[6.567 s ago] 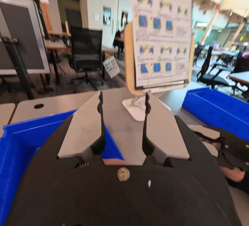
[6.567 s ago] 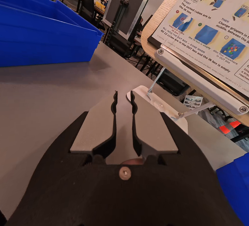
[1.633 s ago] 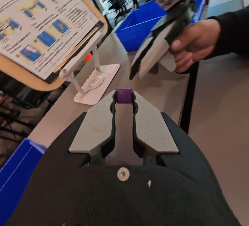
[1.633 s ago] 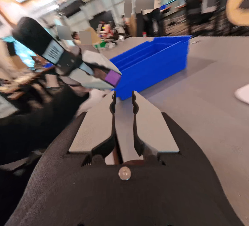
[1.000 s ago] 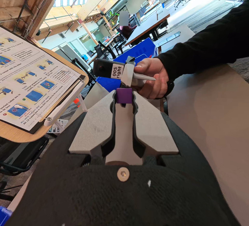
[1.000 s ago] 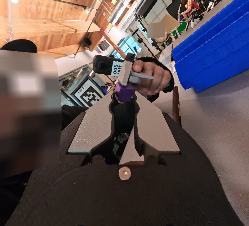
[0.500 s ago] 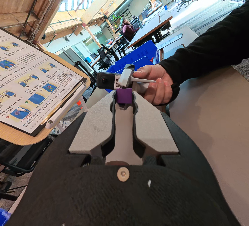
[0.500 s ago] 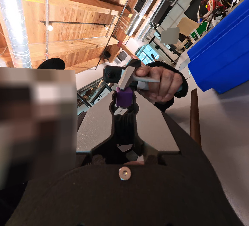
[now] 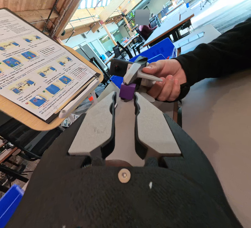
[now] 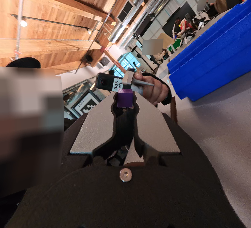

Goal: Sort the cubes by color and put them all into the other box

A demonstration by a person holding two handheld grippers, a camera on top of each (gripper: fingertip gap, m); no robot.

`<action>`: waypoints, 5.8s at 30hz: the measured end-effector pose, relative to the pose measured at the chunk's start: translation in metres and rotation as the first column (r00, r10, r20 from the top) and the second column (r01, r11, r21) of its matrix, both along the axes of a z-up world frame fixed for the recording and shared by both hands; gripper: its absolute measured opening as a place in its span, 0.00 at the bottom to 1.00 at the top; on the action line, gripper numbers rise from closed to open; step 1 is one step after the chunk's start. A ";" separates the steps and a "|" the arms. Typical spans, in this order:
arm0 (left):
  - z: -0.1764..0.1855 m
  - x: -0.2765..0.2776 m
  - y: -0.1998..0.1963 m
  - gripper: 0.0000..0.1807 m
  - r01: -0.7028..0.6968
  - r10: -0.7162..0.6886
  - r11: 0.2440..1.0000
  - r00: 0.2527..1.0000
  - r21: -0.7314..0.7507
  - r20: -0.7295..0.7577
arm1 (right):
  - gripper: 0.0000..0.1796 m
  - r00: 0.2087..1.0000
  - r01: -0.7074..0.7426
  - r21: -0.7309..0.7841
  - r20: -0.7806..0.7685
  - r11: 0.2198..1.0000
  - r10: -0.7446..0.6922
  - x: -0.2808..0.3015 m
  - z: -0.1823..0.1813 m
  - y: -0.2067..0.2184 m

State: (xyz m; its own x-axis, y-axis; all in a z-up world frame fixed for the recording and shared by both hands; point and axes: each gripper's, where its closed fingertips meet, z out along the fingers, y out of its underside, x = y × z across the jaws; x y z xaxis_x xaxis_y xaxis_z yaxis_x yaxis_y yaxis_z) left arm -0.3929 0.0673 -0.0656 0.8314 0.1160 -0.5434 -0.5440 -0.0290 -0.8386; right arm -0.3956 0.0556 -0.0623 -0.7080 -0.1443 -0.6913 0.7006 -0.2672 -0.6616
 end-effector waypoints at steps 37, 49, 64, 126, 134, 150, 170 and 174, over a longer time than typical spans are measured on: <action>-0.123 -0.063 0.018 0.10 -0.265 0.393 0.797 0.910 -0.542 0.132 | 0.11 0.890 0.301 0.933 -0.349 -0.196 -0.292 0.046 -0.128 0.357; -0.127 -0.058 0.017 0.10 -0.234 0.375 0.797 0.914 -0.557 0.153 | 0.12 0.933 0.209 0.976 -0.218 -0.062 -0.287 0.050 -0.129 0.345; -0.130 -0.056 0.016 0.10 -0.223 0.377 0.791 0.911 -0.570 0.166 | 0.00 0.901 0.192 0.956 -0.261 -0.221 -0.346 0.057 -0.120 0.384; 0.021 -0.149 -0.135 0.40 -0.637 0.492 0.770 0.562 -0.032 0.665 | 0.34 0.564 0.806 0.590 -0.737 0.053 -0.373 -0.125 -0.107 0.111; -0.017 -0.196 -0.189 0.32 -0.741 0.688 0.629 0.392 -0.234 0.610 | 0.36 0.629 0.754 0.650 -0.675 0.093 -0.385 -0.128 -0.117 0.110; -0.054 -0.187 -0.188 0.33 -0.689 0.727 0.639 0.395 -0.342 0.562 | 0.35 0.672 0.738 0.629 -0.648 0.247 -0.357 -0.123 -0.109 0.086; -0.081 -0.117 -0.159 0.29 -0.092 0.634 0.731 0.458 -0.676 0.623 | 0.31 0.567 0.822 0.540 -0.750 0.179 -0.341 -0.120 -0.097 0.087; -0.104 -0.109 -0.159 0.32 -0.027 0.773 0.526 0.432 -0.850 0.465 | 0.31 0.541 0.839 0.525 -0.775 0.142 -0.326 -0.119 -0.096 0.088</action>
State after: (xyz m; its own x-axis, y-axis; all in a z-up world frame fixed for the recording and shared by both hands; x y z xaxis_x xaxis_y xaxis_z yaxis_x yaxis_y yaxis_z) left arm -0.5021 -0.0915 -0.1699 0.8457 0.5112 0.1531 0.5220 -0.7329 -0.4365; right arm -0.5144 0.1436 -0.1585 -0.4619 0.8563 0.2309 0.1951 0.3521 -0.9154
